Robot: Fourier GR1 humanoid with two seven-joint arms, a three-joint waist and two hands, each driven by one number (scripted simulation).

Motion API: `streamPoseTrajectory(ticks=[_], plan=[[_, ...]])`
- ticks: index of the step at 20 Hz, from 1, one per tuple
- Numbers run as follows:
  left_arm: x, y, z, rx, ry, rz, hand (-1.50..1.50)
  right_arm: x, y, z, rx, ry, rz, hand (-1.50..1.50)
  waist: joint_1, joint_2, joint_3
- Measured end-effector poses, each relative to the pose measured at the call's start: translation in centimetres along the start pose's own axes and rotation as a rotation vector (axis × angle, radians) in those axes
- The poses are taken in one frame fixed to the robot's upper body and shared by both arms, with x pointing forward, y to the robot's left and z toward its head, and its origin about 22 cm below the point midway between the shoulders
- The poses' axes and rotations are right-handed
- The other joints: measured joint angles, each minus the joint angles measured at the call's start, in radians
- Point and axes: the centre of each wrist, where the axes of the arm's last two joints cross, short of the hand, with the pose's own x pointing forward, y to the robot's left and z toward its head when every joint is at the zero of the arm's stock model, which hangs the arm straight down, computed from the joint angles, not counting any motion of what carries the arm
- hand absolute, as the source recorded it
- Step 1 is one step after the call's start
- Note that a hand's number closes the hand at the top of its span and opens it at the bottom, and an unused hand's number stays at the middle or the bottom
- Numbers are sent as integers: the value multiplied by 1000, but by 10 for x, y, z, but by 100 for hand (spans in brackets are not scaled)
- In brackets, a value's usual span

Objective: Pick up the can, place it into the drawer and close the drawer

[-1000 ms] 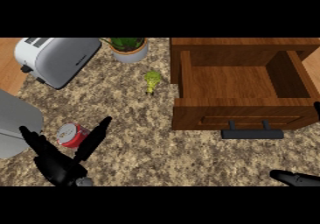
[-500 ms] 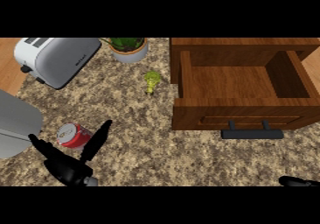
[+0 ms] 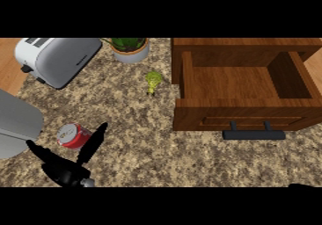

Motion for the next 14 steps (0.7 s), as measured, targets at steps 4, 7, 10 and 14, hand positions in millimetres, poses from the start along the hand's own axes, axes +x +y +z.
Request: streamPoseTrajectory(ticks=[4, 7, 10, 14], plan=[[0, -2, -11, 26, 27, 13, -150, 0, 1, -2, -3, 4, 11, -150, 3, 0, -1], [-6, -1, -16, 41, 40, 9, -150, 3, 0, -2, 3, 2, 20, -150, 4, 0, -1], [-11, 3, -30, 53, 46, 14, -150, -1, 0, -2, 3, -2, 20, -150, 5, 0, -1], [-23, 8, -46, 39, 42, 26, -150, 4, -2, 0, 3, -2, 19, -150, 3, 0, -1]])
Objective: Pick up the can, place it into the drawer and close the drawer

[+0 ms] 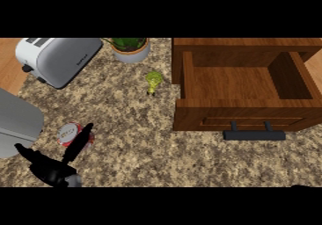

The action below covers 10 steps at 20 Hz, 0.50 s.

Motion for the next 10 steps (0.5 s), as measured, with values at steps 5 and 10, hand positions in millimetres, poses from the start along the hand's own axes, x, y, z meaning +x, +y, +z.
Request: streamPoseTrajectory(ticks=[5, 10], plan=[[-26, 3, -21, -37, -14, 25, -150, 7, -3, 0, 4, -4, 8, -150, -4, 1, 1], [-48, -1, -34, -134, -31, 74, -150, 7, 1, -4, 0, -11, 11, -150, -5, 1, 4]])
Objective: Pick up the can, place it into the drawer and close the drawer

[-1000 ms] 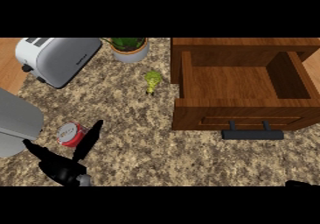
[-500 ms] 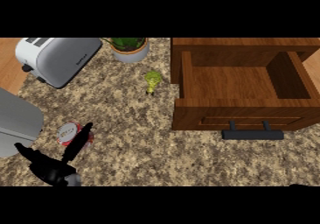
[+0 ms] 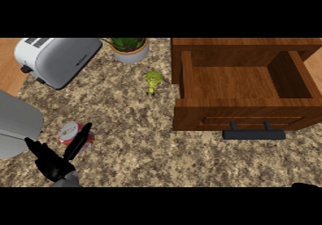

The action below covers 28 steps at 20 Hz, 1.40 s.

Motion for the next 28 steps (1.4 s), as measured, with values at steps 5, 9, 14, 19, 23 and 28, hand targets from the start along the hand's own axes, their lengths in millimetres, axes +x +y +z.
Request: streamPoseTrajectory(ticks=[5, 9, 14, 19, 23, 28], plan=[[-14, -10, -13, -68, -14, 68, 150, 4, 0, -3, -3, -8, 3, -150, -2, -1, 2], [-16, -25, -28, -107, -39, 107, 150, 5, -2, -2, -11, -9, 4, -150, -4, -1, 3], [-17, -34, -29, -142, -82, 119, 150, 7, 2, -4, -16, -15, 9, -150, -2, -1, 3], [-9, -56, -24, -389, -88, 127, 150, 8, 3, -8, 1, -28, 7, -150, -16, 3, 1], [2, -84, -8, -749, -91, 121, 150, 8, 5, -11, 9, -37, 9, -150, -36, 7, 0], [25, -116, -2, -1007, -87, 122, 150, 5, 2, -12, 0, -35, 21, -150, -22, 4, 0]])
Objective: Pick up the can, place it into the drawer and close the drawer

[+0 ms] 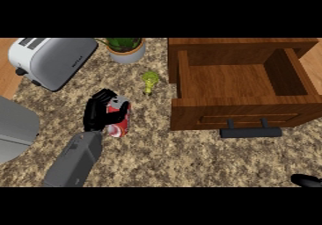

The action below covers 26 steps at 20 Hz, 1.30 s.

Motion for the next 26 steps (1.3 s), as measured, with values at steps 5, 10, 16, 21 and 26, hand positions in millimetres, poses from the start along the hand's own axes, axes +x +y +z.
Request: streamPoseTrajectory(ticks=[5, 10, 16, 21, 26], plan=[[38, -38, -28, -132, -19, -22, 150, 4, 2, 5, -20, -2, 12, -150, 14, -5, 1], [82, -79, -44, -216, -40, -38, 150, 2, -3, 6, -31, -4, 18, -150, 23, -8, 1], [140, -119, -55, -268, -56, -32, 150, 11, -5, 8, -34, 0, 22, -150, 23, -8, 1], [189, -153, -63, -291, -71, -53, 150, 11, -6, 1, -42, -8, 21, -150, 21, -6, 1], [229, -188, -69, -311, -88, -87, 150, 19, -3, 2, -40, -8, 24, -150, 15, -5, 1]])
